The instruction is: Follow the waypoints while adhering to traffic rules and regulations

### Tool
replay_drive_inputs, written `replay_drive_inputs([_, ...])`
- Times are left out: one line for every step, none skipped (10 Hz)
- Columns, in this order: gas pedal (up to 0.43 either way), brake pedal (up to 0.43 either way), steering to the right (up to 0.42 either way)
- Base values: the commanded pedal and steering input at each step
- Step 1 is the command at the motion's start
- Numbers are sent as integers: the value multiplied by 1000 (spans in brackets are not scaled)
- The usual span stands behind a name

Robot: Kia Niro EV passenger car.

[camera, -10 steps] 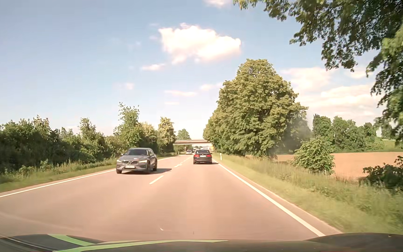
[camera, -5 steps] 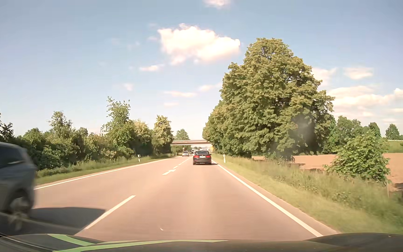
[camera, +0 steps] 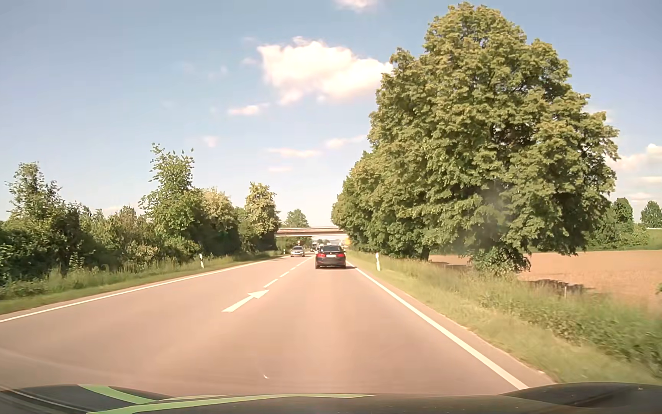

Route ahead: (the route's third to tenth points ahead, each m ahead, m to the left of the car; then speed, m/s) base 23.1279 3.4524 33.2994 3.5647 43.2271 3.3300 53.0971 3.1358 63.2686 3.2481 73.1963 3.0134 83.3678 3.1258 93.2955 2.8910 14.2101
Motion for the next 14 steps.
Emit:
replay_drive_inputs([138,0,1])
replay_drive_inputs([138,0,1])
replay_drive_inputs([138,0,1])
replay_drive_inputs([138,0,1])
replay_drive_inputs([138,0,1])
replay_drive_inputs([138,0,0])
replay_drive_inputs([138,0,0])
replay_drive_inputs([138,0,0])
replay_drive_inputs([138,0,0])
replay_drive_inputs([138,0,0])
replay_drive_inputs([138,0,0])
replay_drive_inputs([130,0,-1])
replay_drive_inputs([118,0,-1])
replay_drive_inputs([110,0,-1])
